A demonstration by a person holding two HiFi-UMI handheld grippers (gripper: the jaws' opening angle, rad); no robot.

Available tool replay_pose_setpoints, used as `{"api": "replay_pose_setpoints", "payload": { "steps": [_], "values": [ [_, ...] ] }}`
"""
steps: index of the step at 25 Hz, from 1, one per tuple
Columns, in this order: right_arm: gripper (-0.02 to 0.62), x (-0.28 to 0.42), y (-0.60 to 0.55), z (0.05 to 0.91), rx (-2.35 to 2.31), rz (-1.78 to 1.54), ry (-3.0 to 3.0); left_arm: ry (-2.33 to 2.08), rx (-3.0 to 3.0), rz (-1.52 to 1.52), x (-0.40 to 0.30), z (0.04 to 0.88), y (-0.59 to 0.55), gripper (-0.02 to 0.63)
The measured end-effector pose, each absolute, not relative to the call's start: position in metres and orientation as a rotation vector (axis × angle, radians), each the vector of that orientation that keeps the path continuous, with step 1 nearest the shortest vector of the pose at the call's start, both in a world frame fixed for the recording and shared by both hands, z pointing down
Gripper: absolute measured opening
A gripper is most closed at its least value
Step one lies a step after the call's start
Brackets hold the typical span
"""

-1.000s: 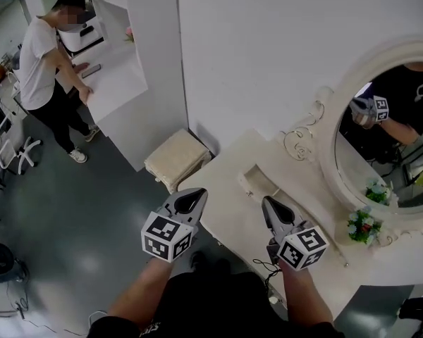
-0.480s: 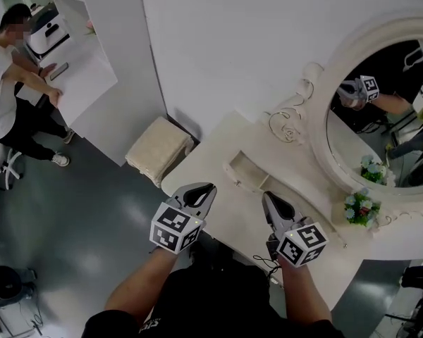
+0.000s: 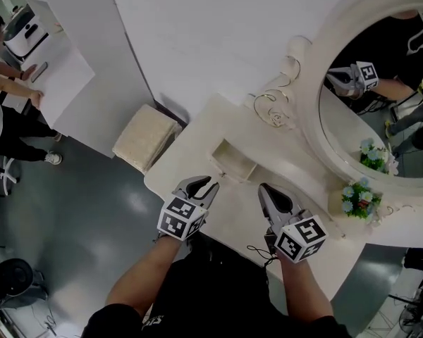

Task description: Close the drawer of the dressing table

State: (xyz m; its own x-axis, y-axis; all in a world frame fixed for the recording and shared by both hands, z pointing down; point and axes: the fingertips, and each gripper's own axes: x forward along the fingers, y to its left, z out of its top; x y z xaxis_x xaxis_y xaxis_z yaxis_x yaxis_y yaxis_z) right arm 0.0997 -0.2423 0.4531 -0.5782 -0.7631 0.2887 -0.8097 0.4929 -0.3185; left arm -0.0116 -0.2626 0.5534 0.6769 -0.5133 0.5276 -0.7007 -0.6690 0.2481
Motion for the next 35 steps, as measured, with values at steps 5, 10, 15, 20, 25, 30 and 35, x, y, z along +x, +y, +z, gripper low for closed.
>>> {"api": "replay_pose_setpoints", "payload": {
  "steps": [5, 10, 15, 20, 25, 30, 35],
  "values": [
    [0.011, 0.117, -0.244, 0.468, 1.394, 0.667, -2.589, -0.938, 2.440, 0.655, -0.002, 0.586, -0.273, 0.111],
    [0.010, 0.125, -0.245, 0.474, 1.411, 0.684, -2.563, -0.911, 2.425, 0.701, 0.005, 0.603, -0.279, 0.134],
    [0.011, 0.122, -0.245, 0.478, 1.393, 0.710, -2.563, -0.869, 2.431, 0.831, 0.012, 0.627, -0.279, 0.160],
    [0.010, 0.120, -0.244, 0.487, 1.375, 0.733, -2.552, -0.863, 2.415, 0.837, 0.018, 0.639, -0.285, 0.160],
    [0.011, 0.114, -0.244, 0.490, 1.357, 0.749, -2.554, -0.843, 2.422, 0.852, 0.022, 0.641, -0.287, 0.156],
    [0.011, 0.112, -0.243, 0.488, 1.348, 0.747, -2.561, -0.855, 2.433, 0.879, 0.021, 0.641, -0.288, 0.100],
    [0.011, 0.113, -0.241, 0.485, 1.343, 0.739, -2.567, -0.861, 2.439, 0.875, 0.020, 0.636, -0.288, 0.100]
  ]
}}
